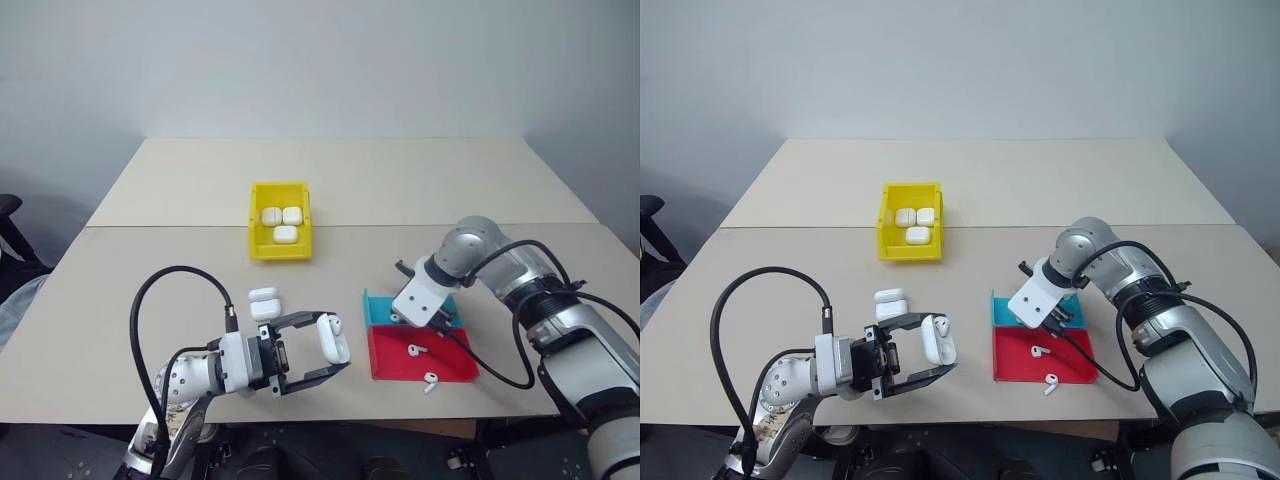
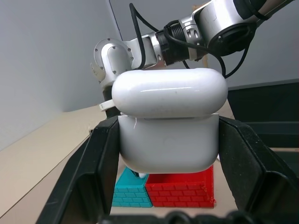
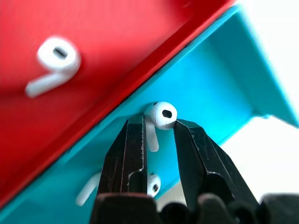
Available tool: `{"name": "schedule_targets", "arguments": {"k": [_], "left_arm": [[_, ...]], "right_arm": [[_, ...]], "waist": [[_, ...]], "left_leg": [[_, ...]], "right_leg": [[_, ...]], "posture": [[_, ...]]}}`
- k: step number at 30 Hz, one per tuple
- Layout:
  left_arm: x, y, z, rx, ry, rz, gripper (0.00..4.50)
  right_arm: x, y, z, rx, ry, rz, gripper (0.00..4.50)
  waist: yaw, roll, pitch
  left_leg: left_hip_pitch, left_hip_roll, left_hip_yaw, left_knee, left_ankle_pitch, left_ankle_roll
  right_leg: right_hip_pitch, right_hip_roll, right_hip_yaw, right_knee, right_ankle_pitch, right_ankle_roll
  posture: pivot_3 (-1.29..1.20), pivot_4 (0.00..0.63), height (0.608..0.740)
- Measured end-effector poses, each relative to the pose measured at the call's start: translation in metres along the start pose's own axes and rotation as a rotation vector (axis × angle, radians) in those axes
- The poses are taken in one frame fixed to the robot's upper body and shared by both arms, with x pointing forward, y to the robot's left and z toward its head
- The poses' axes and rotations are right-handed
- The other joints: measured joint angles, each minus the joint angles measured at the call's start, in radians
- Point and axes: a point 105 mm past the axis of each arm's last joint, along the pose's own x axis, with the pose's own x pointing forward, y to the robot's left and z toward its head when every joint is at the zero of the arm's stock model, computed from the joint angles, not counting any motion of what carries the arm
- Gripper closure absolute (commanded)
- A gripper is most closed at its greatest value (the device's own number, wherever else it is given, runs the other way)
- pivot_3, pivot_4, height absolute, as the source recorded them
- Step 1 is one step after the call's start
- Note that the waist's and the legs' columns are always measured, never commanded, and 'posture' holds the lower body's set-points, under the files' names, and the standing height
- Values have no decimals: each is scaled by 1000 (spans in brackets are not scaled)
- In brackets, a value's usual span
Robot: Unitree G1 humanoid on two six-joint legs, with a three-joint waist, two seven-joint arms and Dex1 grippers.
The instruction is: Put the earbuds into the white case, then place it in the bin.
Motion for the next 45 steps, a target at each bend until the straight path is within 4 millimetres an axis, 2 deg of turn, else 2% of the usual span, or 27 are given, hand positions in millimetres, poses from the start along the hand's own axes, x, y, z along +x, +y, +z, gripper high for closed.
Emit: {"name": "schedule_targets", "arguments": {"k": [5,9,12,14,16,22,26,31,45], "left_arm": [[4,7,4,11,-28,22,1593],[7,13,12,-10,-76,41,1593],[12,21,18,-27,-120,56,1593],[19,25,24,-41,-160,59,1593],[24,29,29,-46,-189,59,1593],[41,36,40,-85,-270,37,1593],[48,36,41,-105,-304,28,1593],[51,33,42,-131,-332,11,1593],[55,31,42,-135,-347,26,1593]], "right_arm": [[-46,-16,13,162,-97,-257,3507],[-86,-17,33,307,-252,-476,3507],[-122,-21,53,423,-440,-658,3507],[-148,-14,74,467,-633,-767,3507],[-159,-4,92,487,-793,-811,3507],[-160,8,128,551,-1141,-823,3507],[-156,9,139,563,-1218,-839,3507],[-144,7,144,602,-1233,-820,3507],[-120,17,145,659,-1172,-683,3507]], "waist": [[6,0,0],[10,0,0],[9,0,0],[11,-1,0],[14,-1,0],[10,-1,0],[8,-1,0],[8,-1,0],[10,-1,0]], "left_leg": [[-1,0,-1,0,0,0],[-3,0,-2,0,0,0],[-3,0,-3,0,0,0],[-4,-1,-4,0,0,0],[-4,-1,-5,-1,0,0],[-4,-2,-5,-1,0,1],[-5,-2,-6,0,0,1],[-6,-2,-6,0,0,1],[-6,-2,-6,0,0,1]], "right_leg": [[0,0,0,-1,0,0],[0,-1,-1,-2,0,0],[-1,-1,-2,-1,0,0],[0,0,-3,-3,0,0],[1,0,-3,-5,0,0],[1,0,-2,-4,0,1],[0,0,-3,-5,0,1],[0,0,-3,-5,0,1],[0,1,-3,-6,0,1]], "posture": [[0,150,740],[0,150,740],[0,150,740],[0,150,740],[0,150,740],[0,150,740],[0,150,740],[0,150,740],[0,150,740]]}}
